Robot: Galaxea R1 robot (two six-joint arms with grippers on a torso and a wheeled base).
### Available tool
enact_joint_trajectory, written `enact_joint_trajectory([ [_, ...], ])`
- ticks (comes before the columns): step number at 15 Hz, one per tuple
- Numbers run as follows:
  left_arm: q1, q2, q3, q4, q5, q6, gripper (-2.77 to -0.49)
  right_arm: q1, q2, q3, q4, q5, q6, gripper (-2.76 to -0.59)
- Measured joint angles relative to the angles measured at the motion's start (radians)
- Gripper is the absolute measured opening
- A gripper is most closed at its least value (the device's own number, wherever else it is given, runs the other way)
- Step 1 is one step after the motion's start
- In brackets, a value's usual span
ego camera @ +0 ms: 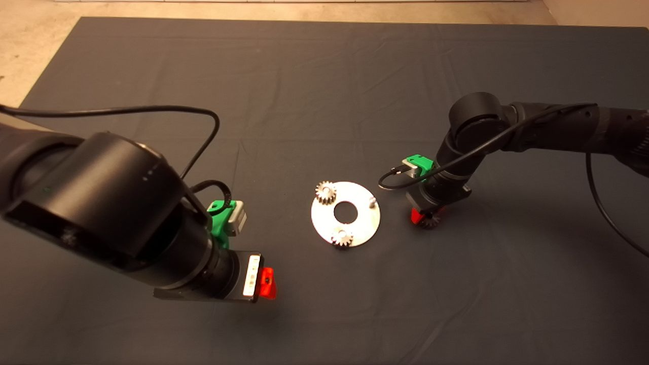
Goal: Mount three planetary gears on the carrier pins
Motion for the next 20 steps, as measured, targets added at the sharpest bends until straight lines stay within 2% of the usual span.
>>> enact_joint_trajectory([
  [5,0.000,0.000,0.000,0.000,0.000,-0.004,-0.64,0.000,0.001,0.000,0.000,0.000,0.002,-2.27],
  [10,0.000,0.000,0.000,0.000,0.000,-0.008,-0.64,0.005,0.020,0.000,-0.002,-0.012,0.003,-2.28],
  [12,0.000,0.000,0.000,0.000,0.000,-0.008,-0.64,0.026,0.042,-0.003,-0.003,-0.011,0.006,-2.28],
  [15,0.000,0.000,0.004,0.000,0.000,-0.010,-0.64,0.069,0.068,-0.003,-0.002,-0.001,0.007,-2.28],
  [20,0.000,0.000,0.010,0.000,0.000,-0.011,-0.64,0.090,0.094,-0.004,0.000,-0.005,0.007,-2.28],
])
